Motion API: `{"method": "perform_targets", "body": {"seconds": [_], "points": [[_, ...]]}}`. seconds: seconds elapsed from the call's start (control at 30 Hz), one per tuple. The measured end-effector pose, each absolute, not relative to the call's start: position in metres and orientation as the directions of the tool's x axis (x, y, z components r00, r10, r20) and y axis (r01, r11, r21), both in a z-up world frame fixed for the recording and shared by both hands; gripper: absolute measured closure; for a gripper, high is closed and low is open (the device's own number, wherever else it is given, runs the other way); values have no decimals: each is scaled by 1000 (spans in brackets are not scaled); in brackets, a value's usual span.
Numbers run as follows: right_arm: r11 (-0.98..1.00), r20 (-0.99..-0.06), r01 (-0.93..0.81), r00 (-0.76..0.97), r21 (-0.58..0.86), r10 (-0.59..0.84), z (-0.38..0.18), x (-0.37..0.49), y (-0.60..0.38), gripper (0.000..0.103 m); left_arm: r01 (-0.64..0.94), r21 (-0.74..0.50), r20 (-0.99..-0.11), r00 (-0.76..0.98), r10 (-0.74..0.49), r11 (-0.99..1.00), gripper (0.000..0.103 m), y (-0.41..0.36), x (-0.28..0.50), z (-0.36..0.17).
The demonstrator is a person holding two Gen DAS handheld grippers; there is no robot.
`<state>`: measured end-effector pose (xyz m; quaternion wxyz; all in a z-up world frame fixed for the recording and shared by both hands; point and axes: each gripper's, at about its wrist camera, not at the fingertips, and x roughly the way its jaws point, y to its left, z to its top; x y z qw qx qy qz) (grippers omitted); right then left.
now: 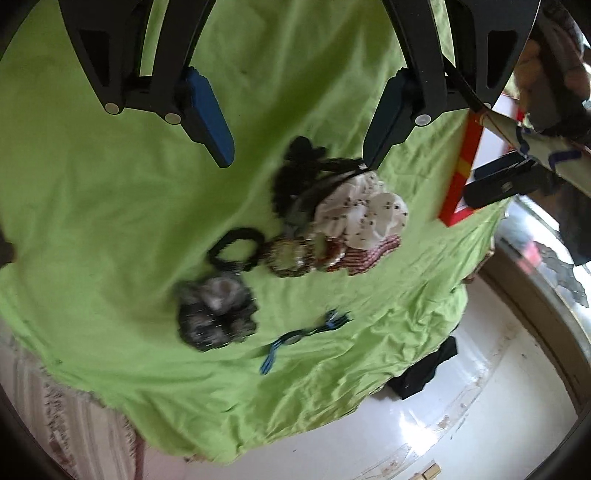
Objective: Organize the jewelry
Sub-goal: 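Grasp the white cherry scrunchie with the left tool while the right tool grasps the black claw clip, then carry both items to the red-framed tray and open both tools to release them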
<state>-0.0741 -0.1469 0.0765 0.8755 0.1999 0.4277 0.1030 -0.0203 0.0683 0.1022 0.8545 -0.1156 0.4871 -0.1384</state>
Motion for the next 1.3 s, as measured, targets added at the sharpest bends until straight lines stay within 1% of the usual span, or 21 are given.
{"method": "perform_targets", "body": {"seconds": [0.03, 0.1, 0.13, 0.17, 0.27, 0.4, 0.47, 0.5, 0.57, 0.6, 0.63, 0.67, 0.73, 0.77, 0.83, 0.93, 1.3], "points": [[895, -706, -18, 607, 446, 364, 75, -71, -145, 27, 131, -353, -800, 472, -371, 926, 2, 64, -13, 97], [884, -707, -32, 587, 466, 394, 68, -62, -141, 32, 141, -380, -802, 442, -401, 914, 6, 57, -1, 88], [878, -707, -36, 577, 478, 409, 65, -59, -139, 36, 153, -396, -803, 421, -423, 905, 12, 53, 5, 83], [871, -708, -39, 565, 490, 424, 61, -55, -138, 36, 159, -400, -807, 406, -429, 903, 20, 50, 9, 79], [852, -695, -49, 554, 522, 458, 55, -48, -134, 36, 169, -413, -818, 364, -446, 895, 29, 42, 19, 66], [861, -694, -85, 554, 502, 460, 54, -44, -121, 36, 143, -450, -819, 327, -471, 882, 29, 40, 27, 51], [871, -699, -109, 552, 480, 454, 52, -45, -114, 31, 141, -458, -818, 320, -478, 878, 30, 40, 27, 48], [881, -705, -115, 556, 459, 440, 51, -46, -110, 31, 141, -457, -819, 318, -477, 878, 32, 40, 27, 48], [892, -713, -116, 561, 436, 421, 49, -44, -107, 31, 139, -449, -830, 301, -470, 883, 63, 38, 27, 45], [894, -713, -111, 565, 434, 416, 48, -44, -106, 31, 134, -450, -835, 289, -469, 883, 71, 38, 27, 43], [897, -714, -102, 570, 429, 407, 47, -43, -107, 31, 125, -455, -836, 282, -471, 882, 87, 38, 26, 41], [902, -715, -95, 576, 422, 395, 47, -41, -107, 31, 114, -458, -838, 275, -471, 882, 95, 40, 25, 39], [909, -718, -90, 584, 406, 378, 46, -39, -107, 32, 95, -473, -833, 275, -480, 876, 97, 44, 21, 40], [910, -720, -90, 582, 405, 378, 46, -38, -106, 41, 89, -483, -827, 281, -487, 871, 98, 48, 18, 42], [907, -716, -93, 582, 411, 385, 50, -39, -106, 53, 86, -490, -818, 298, -492, 867, 99, 53, 12, 48], [906, -708, -95, 592, 413, 385, 61, -43, -108, 55, 96, -490, -807, 325, -492, 867, 100, 61, 1, 60], [844, -655, -56, 604, 534, 454, 88, -87, -127, 56, 135, -423, -773, 463, -435, 896, 100, 100, -56, 114]]}}
